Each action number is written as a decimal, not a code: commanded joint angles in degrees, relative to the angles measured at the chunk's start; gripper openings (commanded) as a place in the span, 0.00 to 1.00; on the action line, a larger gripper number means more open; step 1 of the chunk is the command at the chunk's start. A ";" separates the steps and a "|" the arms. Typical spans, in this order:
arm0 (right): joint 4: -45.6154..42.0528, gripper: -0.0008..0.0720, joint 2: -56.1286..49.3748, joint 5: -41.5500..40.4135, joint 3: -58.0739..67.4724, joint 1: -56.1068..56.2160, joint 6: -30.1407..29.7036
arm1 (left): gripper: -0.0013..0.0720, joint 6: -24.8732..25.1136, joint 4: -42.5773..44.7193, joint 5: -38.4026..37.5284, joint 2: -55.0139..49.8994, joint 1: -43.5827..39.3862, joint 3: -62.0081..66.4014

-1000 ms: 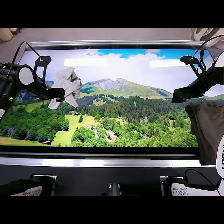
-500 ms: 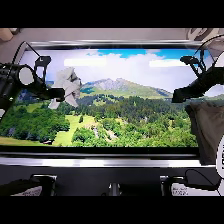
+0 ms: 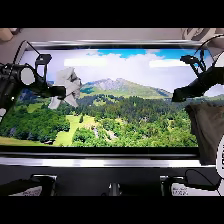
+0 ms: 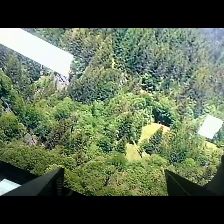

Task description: Fold the shirts.

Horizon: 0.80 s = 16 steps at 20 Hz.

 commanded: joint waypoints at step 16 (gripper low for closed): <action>0.92 0.93 -0.09 -10.80 -0.02 0.04 0.15 | 0.97 0.39 -0.61 1.79 -36.81 8.28 25.18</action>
